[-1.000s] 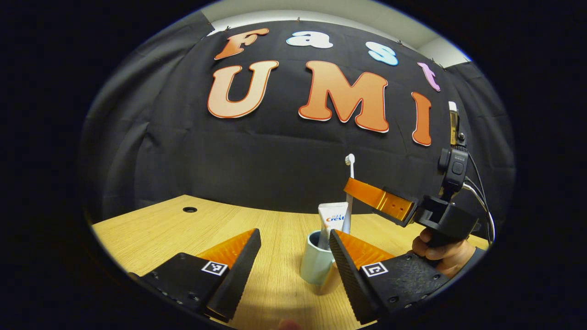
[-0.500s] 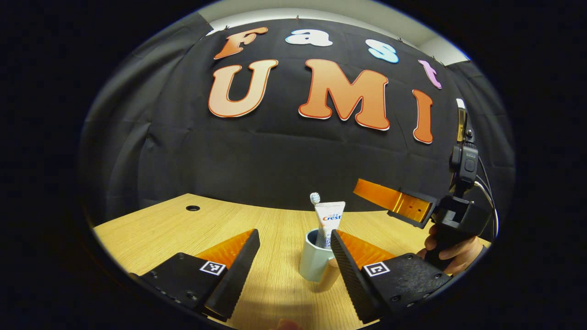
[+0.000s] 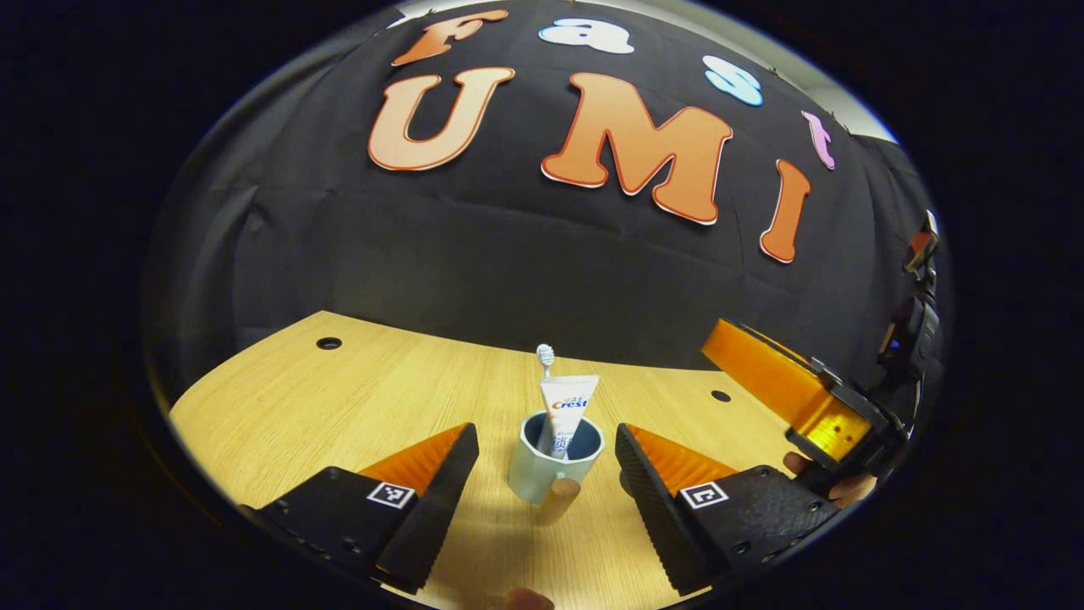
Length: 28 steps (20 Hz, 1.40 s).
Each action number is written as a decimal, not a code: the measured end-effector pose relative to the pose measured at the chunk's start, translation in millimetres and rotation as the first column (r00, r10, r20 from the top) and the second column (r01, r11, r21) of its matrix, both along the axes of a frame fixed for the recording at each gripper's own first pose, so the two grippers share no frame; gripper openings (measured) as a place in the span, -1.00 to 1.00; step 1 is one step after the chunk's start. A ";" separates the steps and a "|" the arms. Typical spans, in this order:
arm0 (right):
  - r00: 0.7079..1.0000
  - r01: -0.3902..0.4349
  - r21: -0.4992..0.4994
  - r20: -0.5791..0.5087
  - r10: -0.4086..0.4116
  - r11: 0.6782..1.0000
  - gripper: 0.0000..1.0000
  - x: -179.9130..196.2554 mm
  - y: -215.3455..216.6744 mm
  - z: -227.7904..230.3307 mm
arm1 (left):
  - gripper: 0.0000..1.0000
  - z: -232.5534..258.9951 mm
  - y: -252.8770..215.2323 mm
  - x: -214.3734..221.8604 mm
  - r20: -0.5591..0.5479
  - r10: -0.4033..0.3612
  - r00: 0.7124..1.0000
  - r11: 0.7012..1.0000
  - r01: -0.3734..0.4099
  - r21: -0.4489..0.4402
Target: Put the toothbrush and toothpaste on the desktop into the cup, then pick up the cup and place it on the coaster on the desktop.
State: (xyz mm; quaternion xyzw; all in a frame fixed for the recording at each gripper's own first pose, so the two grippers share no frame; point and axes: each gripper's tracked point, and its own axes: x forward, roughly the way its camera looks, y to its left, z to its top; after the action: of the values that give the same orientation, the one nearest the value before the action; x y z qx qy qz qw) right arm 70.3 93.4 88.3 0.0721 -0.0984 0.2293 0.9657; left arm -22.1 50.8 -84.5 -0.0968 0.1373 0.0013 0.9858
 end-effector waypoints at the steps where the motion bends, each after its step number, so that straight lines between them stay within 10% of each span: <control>1: 1.000 0.010 -0.004 0.009 -0.010 1.000 0.74 -6.2 -8.1 2.3 | 0.95 0.4 -2.6 3.4 -0.032 -0.017 0.999 1.000 0.017 0.003; 12: 0.993 0.108 -0.067 0.055 -0.104 0.992 0.79 -46.4 -75.6 7.5 | 0.94 -35.3 -32.1 19.9 -0.444 -0.129 0.887 0.981 0.178 0.071; 26: 0.990 0.142 -0.094 0.028 -0.140 0.985 0.79 -62.0 -104.2 -11.4 | 1.00 -94.4 -26.9 40.3 -0.728 -0.041 0.684 0.977 0.180 0.115; 28: 0.989 0.148 -0.085 0.016 -0.147 0.985 0.78 -60.9 -108.0 -15.1 | 0.51 -97.8 -25.8 46.3 -0.747 -0.028 0.665 0.979 0.169 0.114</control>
State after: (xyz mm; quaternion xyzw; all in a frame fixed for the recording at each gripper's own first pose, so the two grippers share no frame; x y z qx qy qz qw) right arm 9.3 -14.6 73.2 0.0219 -0.0984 0.1616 0.9817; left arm 24.2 25.0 -182.3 0.0056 0.5300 -0.0008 0.8480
